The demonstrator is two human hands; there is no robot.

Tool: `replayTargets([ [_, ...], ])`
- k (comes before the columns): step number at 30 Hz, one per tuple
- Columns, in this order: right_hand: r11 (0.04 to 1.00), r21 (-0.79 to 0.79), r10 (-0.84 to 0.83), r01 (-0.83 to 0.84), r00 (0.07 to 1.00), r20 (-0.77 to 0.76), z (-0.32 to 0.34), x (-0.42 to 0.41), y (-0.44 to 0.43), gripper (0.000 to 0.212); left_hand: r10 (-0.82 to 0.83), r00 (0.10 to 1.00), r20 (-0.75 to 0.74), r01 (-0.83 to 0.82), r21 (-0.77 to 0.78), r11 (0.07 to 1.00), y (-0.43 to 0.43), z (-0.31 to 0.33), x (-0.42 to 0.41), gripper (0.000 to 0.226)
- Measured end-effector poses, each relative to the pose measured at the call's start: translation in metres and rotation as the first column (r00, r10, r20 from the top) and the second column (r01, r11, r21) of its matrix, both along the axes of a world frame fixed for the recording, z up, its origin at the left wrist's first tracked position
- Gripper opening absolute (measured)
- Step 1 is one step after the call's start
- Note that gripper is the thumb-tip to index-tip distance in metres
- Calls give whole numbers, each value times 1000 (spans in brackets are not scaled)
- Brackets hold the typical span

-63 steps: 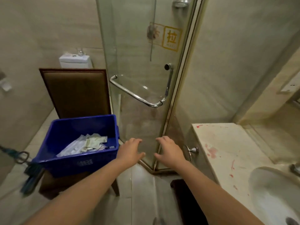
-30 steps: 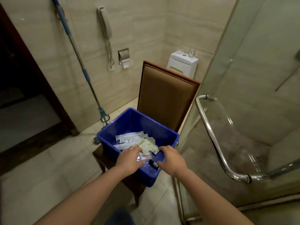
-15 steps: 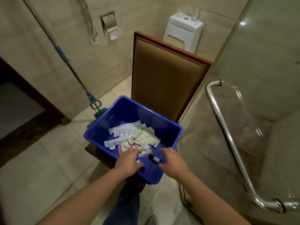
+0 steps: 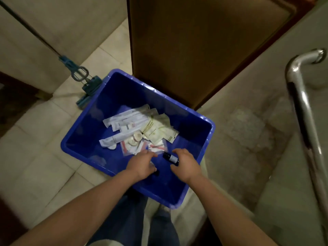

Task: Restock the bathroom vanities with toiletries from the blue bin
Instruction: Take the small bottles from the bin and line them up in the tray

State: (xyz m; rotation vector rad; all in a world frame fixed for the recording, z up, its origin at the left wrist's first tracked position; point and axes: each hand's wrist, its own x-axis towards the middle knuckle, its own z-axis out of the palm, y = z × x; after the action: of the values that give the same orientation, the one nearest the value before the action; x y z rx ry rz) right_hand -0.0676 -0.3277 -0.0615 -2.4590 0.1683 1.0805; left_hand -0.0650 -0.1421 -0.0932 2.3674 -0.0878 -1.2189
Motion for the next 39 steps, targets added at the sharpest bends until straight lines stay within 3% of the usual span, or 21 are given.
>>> replayTargets([
  [8, 995, -39, -91, 87, 991, -101, -68, 11, 15, 48, -96, 992, -81, 96, 1, 995, 3, -62, 15, 44],
  [17, 974, -188, -152, 125, 979, -138, -120, 15, 21, 36, -332, 943, -3, 332, -15, 943, 5, -104, 18, 39],
  [24, 963, -249, -138, 106, 983, -118, -141, 15, 27, 37, -557, 821, 125, 556, 40, 830, 3, -120, 19, 36],
  [31, 961, -230, -180, 153, 979, -99, -150, 12, 31, 35, -688, 714, 130, 680, 104, 726, 1, -127, 15, 34],
  [39, 921, -101, -389, 377, 906, -168, -134, 15, 27, 19, -428, 903, -22, 429, 44, 902, 15, -117, 21, 33],
])
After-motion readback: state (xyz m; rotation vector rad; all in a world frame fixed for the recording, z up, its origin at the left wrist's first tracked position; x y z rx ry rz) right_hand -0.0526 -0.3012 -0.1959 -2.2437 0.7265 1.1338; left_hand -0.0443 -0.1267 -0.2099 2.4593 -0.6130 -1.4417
